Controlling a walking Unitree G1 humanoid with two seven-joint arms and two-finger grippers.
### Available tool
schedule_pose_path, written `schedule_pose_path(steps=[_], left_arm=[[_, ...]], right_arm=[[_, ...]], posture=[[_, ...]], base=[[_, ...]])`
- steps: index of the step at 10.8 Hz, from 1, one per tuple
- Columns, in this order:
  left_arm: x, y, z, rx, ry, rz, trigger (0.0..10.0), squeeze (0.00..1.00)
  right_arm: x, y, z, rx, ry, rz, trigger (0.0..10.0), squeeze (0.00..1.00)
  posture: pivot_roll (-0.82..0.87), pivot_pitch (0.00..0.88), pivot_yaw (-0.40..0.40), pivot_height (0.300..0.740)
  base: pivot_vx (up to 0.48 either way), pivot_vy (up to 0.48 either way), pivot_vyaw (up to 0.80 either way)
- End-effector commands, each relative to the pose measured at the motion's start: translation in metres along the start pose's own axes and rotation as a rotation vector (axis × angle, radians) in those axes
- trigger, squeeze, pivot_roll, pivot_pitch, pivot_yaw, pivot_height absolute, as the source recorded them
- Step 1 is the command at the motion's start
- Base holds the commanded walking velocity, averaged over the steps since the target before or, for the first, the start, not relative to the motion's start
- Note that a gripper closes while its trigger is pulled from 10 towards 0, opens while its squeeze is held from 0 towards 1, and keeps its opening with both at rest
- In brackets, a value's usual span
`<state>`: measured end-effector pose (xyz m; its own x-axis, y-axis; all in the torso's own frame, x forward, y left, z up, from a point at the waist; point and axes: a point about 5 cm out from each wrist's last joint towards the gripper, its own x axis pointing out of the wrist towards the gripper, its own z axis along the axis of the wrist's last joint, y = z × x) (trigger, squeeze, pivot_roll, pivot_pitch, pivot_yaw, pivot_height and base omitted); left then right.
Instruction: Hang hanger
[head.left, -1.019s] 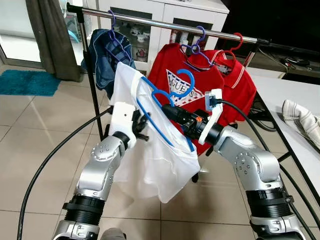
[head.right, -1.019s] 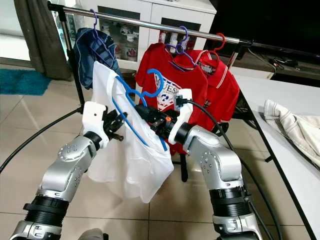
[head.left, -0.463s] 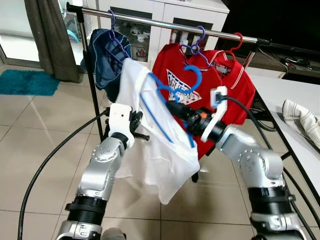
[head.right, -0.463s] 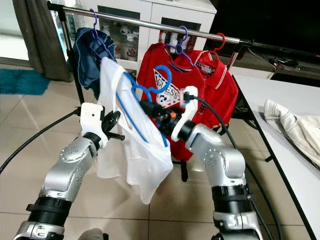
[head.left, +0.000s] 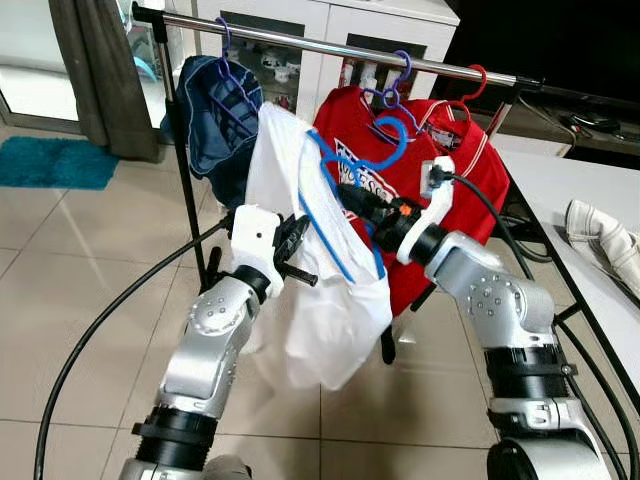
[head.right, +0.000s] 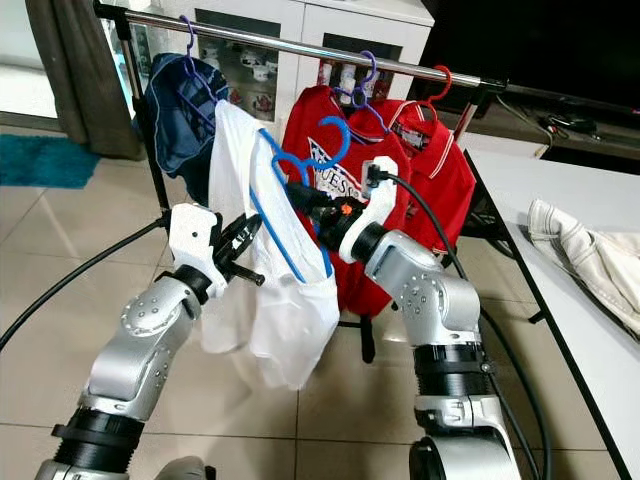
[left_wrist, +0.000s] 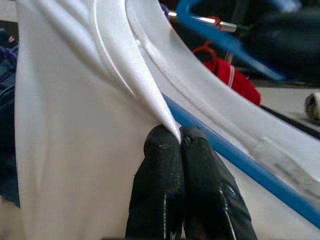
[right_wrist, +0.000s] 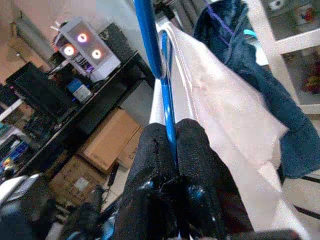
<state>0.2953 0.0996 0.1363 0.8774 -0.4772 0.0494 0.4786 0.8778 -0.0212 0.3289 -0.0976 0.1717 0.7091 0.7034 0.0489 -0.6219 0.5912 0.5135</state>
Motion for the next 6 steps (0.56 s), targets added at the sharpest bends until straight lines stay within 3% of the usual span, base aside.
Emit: schedule_pose_path(steps=[1, 6], left_arm=[[0.003, -0.015, 0.009, -0.017, -0.055, -0.074, 0.0, 0.0], [-0.006, -0.034, 0.038, -0.059, -0.146, -0.248, 0.0, 0.0]], right_arm=[[0.003, 0.0, 0.012, -0.016, -0.046, -0.01, 0.0, 0.0], [0.004, -0.013, 0.0, -0.078, 0.023, -0.12, 0.0, 0.0]], posture=[[0.13, 0.0, -0.153, 0.74], [0.13, 0.0, -0.142, 0.74]], base=[[0.0, 0.0, 0.0], [0.0, 0.0, 0.0]])
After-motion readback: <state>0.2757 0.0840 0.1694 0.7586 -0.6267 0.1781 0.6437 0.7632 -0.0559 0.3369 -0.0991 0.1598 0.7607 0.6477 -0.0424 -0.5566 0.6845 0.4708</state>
